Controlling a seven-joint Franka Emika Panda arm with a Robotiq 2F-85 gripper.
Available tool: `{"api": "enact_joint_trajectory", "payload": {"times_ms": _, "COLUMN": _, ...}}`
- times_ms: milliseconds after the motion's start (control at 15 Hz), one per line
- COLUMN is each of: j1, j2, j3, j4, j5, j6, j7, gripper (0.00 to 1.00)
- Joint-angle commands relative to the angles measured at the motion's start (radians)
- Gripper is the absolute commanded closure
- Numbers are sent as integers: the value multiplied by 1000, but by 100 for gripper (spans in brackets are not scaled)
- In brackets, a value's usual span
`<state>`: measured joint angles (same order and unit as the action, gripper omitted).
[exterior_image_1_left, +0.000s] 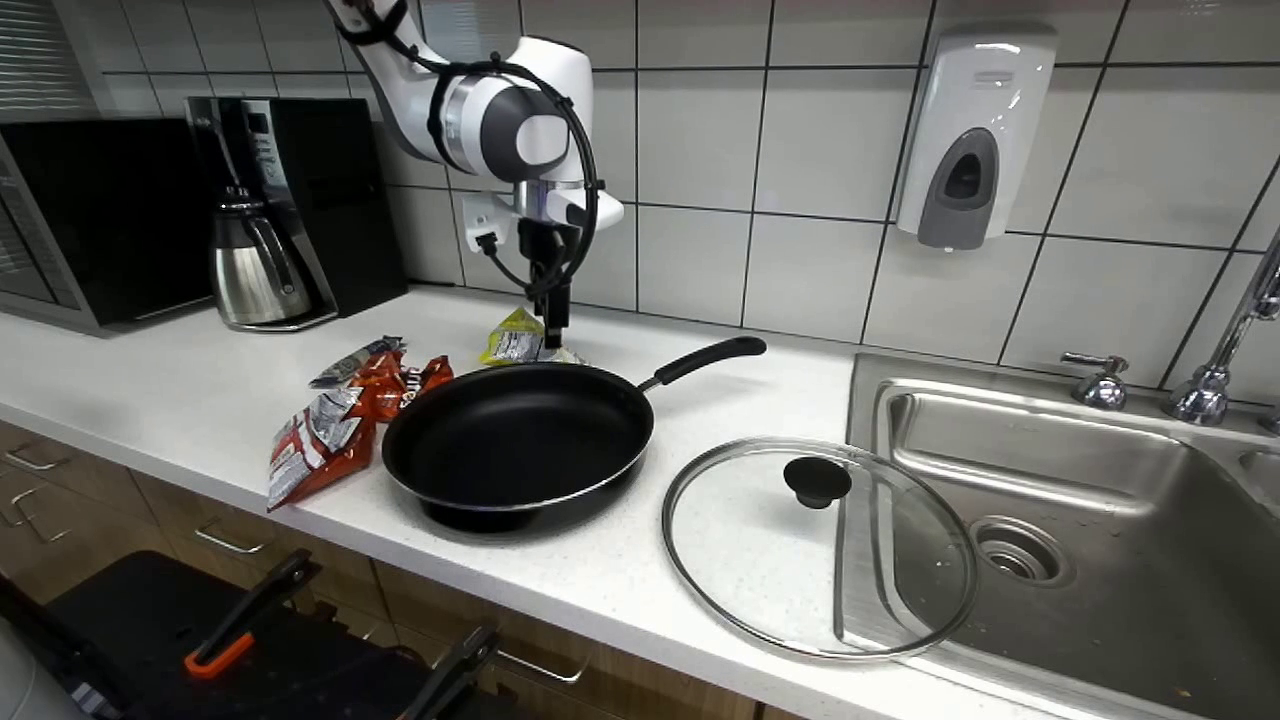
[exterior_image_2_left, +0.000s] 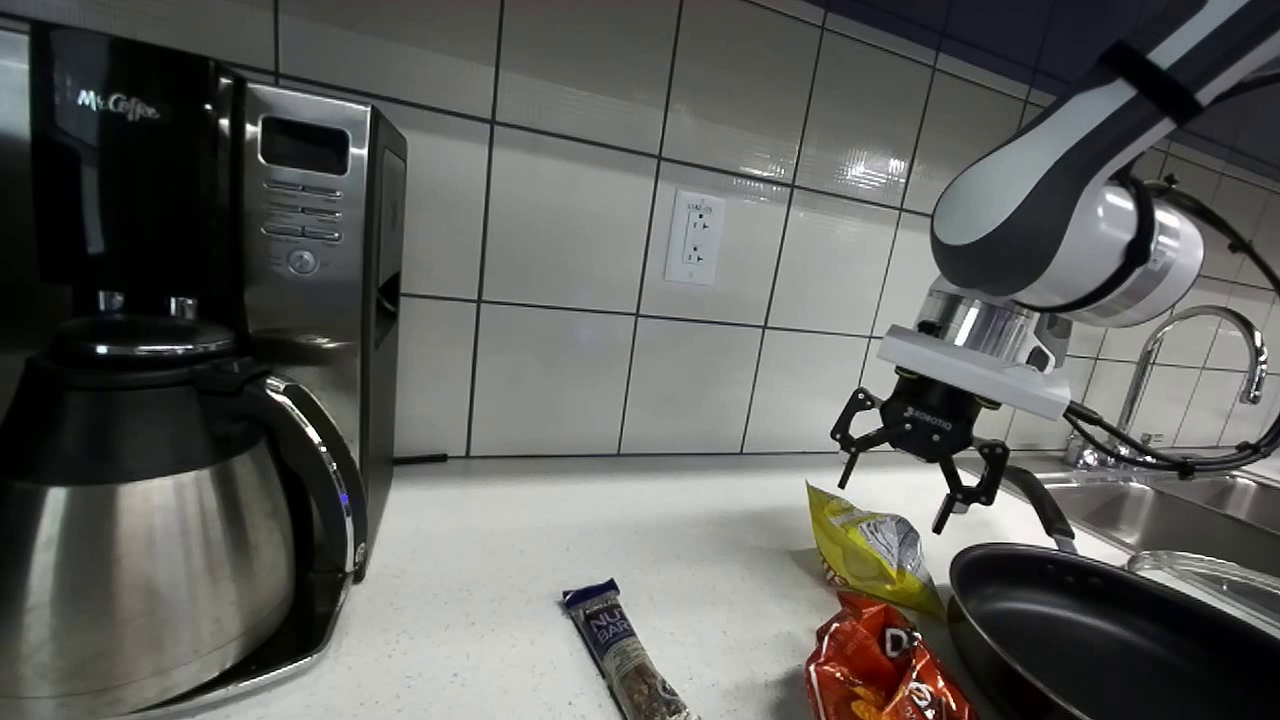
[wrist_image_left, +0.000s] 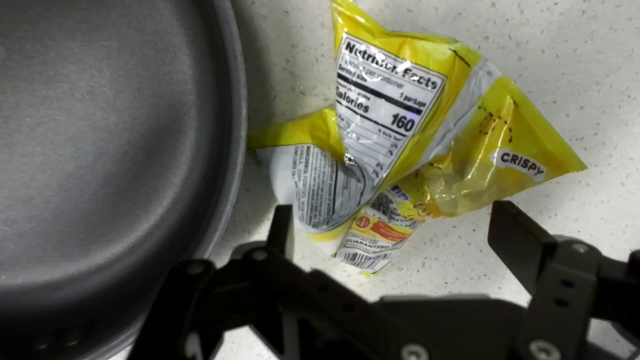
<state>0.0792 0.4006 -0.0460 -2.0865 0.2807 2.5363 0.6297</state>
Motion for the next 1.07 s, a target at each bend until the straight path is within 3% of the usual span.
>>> {"api": "enact_joint_trajectory", "payload": {"times_ms": 0, "j1": -12, "j2": 13, "j3": 16, "j4": 15, "j5": 36, "j6": 10, "j7": -4, "gripper": 0}}
{"api": "enact_joint_trajectory", "payload": {"times_ms": 333, "j1": -12, "j2": 19, "j3": 18, "j4": 12, "j5": 60, "j6": 21, "j7": -3, "gripper": 0}}
{"api": "enact_joint_trajectory", "payload": {"times_ms": 400, "j1": -12, "j2": 20, "j3": 19, "j4": 12, "j5": 64, "j6": 24, "j7": -4, "gripper": 25}}
{"api": "enact_joint_trajectory", "payload": {"times_ms": 467, "j1": -12, "j2": 21, "j3": 19, "j4": 12, "j5": 66, "j6": 25, "j7": -3, "gripper": 26}}
{"api": "enact_joint_trajectory", "payload": {"times_ms": 1000, "j1": -8, "j2": 24, "j3": 19, "j4": 16, "j5": 60, "j6": 26, "j7": -1, "gripper": 88}}
